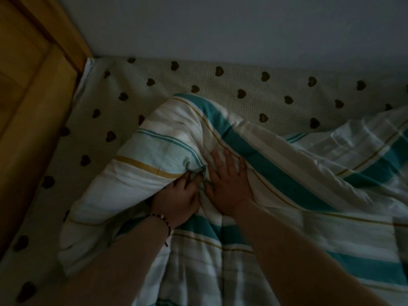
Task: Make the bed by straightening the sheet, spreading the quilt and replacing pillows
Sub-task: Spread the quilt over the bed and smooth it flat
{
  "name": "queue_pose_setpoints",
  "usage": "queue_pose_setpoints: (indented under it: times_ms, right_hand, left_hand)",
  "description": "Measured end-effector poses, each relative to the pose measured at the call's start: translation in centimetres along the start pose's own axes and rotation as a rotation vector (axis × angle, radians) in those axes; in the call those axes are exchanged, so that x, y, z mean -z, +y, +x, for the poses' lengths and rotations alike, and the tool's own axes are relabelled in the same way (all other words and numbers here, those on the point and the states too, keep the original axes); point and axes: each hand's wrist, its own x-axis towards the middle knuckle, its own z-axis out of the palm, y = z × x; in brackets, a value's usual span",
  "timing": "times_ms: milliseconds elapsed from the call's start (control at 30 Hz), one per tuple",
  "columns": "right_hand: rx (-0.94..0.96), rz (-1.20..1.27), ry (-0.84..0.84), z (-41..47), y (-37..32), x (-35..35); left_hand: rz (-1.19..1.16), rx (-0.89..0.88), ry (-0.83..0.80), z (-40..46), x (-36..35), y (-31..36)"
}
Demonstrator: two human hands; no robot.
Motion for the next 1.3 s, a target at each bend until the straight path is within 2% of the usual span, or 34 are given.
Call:
queue_pose_setpoints:
  times_ms: [67,167,200,234,267,334,367,434,500,567,634,701,767,834,901,968,1068,1168,1301]
  right_hand:
    - [0.058,0.001,-0.008,0.0,0.2,0.4]
    - [0.136,0.041,0.0,0.2,1.2,1.0]
    - [0.142,0.065,0.004,0.5,1.6,1.3]
    - [0.147,0.09,-0.008,0.7,2.0,1.6]
    - [0.153,0.107,-0.029,0.9,2.2,1.8]
    - [0.149,0.127,-0.05,0.7,2.0,1.7]
    - [0.139,0.134,-0.045,0.4,1.6,1.6]
    - [0.113,0.148,-0.036,-0.3,0.5,1.3]
    - [0.093,0.169,-0.042,-0.7,-0.2,1.4]
    - [0.056,0.25,-0.045,-1.3,-0.7,2.3]
    - [-0.025,0.393,-0.042,-1.6,-1.0,3.5]
    - [-0.18,0.546,-0.046,-1.9,-1.6,4.6]
    - [-0.324,0.483,-0.081,-1.9,-2.0,5.5]
    - [-0.355,0.216,-0.074,-1.4,-2.5,6.4]
    - [-0.266,-0.011,-0.054,-0.9,-3.0,7.6]
    - [-0.158,-0.116,-0.044,-0.2,-3.7,9.0]
    - [-0.21,0.005,0.03,1.5,-4.6,10.8]
    - [-0.26,0.184,0.065,4.2,-6.1,12.2]
    - [-0.244,0.303,0.075,7.0,-7.4,12.8]
  left_hand:
    - [0.091,-0.142,0.117,0.5,1.2,-0.6]
    - [0.15,-0.346,0.384,1.1,4.6,-2.5]
    - [0.148,-0.322,0.423,1.4,5.8,-3.4]
    - [0.126,-0.219,0.44,1.6,7.0,-4.1]
    - [0.089,-0.043,0.443,1.8,7.9,-4.8]
    - [-0.064,0.377,0.376,1.7,9.0,-6.4]
    - [-0.214,0.551,0.303,1.7,9.3,-7.3]
    - [-0.537,0.803,0.077,1.1,9.4,-9.2]
    - [-0.716,0.886,-0.199,0.5,9.0,-10.2]
    - [-0.845,0.899,-0.365,-1.0,8.9,-9.8]
    - [-0.926,0.852,-0.391,-1.8,8.2,-9.4]
    - [-0.947,0.78,-0.349,-2.9,8.2,-9.0]
    - [-0.873,0.682,-0.311,-3.6,8.1,-8.7]
    - [-0.698,0.561,-0.25,-4.2,8.3,-8.6]
    - [-0.496,0.465,-0.138,-4.5,8.8,-8.4]
    - [-0.268,0.423,0.01,-5.1,9.5,-8.8]
    - [-0.1,0.453,0.204,-5.1,10.6,-9.5]
    - [-0.07,0.558,0.32,-4.4,11.6,-10.3]
    - [-0.038,0.649,0.441,-3.6,11.6,-11.2]
